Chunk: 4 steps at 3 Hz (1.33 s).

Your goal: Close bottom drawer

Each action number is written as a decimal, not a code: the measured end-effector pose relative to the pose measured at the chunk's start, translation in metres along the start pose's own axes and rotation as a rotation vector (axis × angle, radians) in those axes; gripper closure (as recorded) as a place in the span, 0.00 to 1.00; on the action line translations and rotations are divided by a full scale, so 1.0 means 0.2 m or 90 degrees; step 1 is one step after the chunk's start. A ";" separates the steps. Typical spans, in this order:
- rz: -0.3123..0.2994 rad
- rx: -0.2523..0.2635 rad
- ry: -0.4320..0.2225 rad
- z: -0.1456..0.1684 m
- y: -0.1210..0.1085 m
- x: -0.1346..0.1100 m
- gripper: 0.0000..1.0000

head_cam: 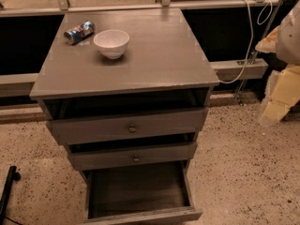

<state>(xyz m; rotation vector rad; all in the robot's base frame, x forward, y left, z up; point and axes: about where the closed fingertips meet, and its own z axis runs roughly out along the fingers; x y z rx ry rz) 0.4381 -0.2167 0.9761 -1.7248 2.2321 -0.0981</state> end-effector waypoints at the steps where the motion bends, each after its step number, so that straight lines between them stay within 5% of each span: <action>1: -0.002 0.004 -0.004 0.00 0.00 0.00 0.00; 3: -0.023 -0.044 -0.150 0.52 0.33 -0.06 0.00; 4: 0.052 -0.098 -0.285 1.05 0.65 0.11 0.00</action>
Offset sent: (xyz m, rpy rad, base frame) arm -0.0021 0.0196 -0.1114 0.1487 0.0139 0.0514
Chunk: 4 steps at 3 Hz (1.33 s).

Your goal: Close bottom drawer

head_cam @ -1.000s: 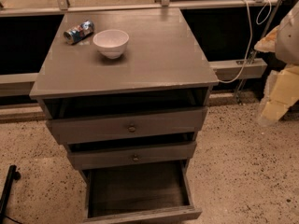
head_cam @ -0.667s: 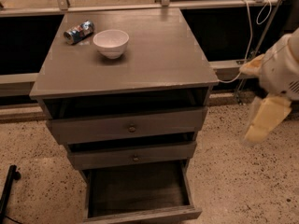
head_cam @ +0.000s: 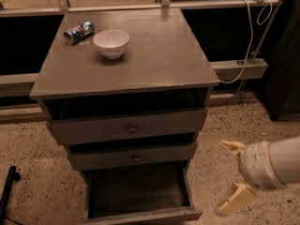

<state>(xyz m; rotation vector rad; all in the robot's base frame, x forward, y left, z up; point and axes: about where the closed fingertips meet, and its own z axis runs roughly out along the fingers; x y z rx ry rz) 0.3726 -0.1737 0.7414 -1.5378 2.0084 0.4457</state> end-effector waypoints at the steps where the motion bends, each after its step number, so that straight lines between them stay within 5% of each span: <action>1: -0.007 -0.003 0.003 0.02 0.04 0.06 0.00; 2: -0.051 -0.031 -0.059 0.33 0.03 0.04 0.00; 3: -0.124 -0.084 -0.093 0.84 0.23 0.17 0.00; 4: -0.162 -0.098 -0.078 1.30 0.31 0.38 0.00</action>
Offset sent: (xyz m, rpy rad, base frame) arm 0.0390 0.0613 -0.1420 0.2463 -0.0302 0.1789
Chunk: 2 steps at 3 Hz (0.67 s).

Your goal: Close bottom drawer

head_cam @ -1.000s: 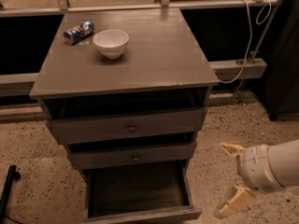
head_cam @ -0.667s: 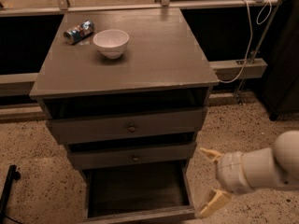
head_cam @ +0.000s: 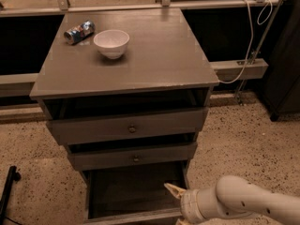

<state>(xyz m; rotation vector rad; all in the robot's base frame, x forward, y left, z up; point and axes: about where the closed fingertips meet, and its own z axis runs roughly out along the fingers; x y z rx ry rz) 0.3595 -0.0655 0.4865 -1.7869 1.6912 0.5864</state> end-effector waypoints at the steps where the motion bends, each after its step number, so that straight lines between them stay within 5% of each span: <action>1: 0.004 0.013 0.000 -0.01 -0.02 -0.01 0.00; 2: 0.005 -0.018 -0.022 0.04 -0.03 0.03 0.00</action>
Offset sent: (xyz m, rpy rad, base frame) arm 0.0105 0.0048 -0.0374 0.0946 0.0937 0.0537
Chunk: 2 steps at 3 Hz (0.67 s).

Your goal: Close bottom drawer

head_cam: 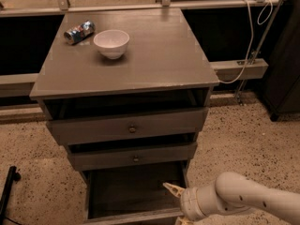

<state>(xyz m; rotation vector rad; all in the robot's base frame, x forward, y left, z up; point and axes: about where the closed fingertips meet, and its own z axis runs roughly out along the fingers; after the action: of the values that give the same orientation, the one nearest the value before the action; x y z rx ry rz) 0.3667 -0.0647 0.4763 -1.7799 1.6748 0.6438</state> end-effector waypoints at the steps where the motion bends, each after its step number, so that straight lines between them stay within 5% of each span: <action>1: -0.052 0.005 -0.033 0.18 -0.12 0.11 0.00; 2: -0.098 0.022 -0.062 0.49 -0.15 0.43 0.04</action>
Offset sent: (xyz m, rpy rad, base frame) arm 0.0090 0.0472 -0.2614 0.2613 -0.0465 0.0975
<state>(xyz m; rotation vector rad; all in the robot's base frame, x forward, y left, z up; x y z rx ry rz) 0.4086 -0.0537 0.3494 -1.8029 1.4599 0.6184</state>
